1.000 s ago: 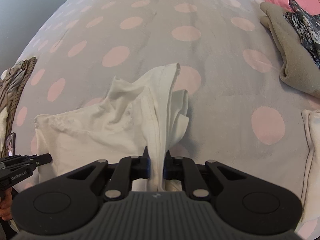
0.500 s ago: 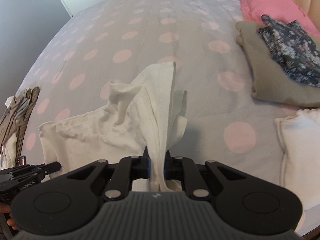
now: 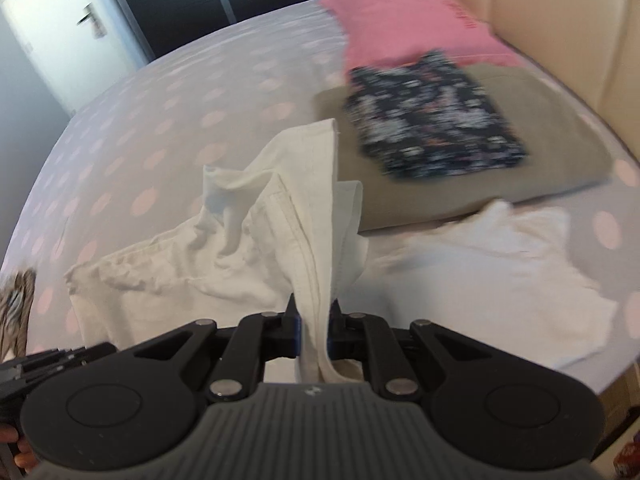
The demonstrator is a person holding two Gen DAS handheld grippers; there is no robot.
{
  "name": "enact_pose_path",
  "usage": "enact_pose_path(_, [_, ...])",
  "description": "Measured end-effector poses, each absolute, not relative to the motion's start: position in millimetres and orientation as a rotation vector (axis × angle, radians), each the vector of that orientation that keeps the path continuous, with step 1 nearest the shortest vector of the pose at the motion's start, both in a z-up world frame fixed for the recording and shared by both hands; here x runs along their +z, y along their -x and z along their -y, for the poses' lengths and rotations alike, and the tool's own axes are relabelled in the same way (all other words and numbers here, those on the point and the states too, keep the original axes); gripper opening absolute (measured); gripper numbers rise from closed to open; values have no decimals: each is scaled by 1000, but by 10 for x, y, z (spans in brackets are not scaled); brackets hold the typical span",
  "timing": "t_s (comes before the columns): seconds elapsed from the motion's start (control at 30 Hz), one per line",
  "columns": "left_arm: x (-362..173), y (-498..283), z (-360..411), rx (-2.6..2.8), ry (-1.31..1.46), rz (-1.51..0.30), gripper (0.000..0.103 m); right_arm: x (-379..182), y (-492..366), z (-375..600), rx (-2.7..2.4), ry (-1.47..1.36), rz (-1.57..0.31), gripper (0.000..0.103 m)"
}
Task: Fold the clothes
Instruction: 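Lift the white shirt with both grippers and carry it toward the olive blanket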
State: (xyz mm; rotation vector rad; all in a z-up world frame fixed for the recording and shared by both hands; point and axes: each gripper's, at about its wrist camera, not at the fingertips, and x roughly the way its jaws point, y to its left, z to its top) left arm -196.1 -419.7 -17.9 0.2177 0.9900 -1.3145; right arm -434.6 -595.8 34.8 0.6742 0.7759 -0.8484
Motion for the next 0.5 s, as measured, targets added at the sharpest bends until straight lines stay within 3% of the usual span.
enact_pose_path(0.23, [-85,2641,5110,-1529,-196,-1033,4,736,5329,6464,-1057,-661,-720,12])
enact_pose_path(0.5, [-196,3199,5818,-1598,-279,-1069,4,574,6085,7101,-1170,-729,-724,12])
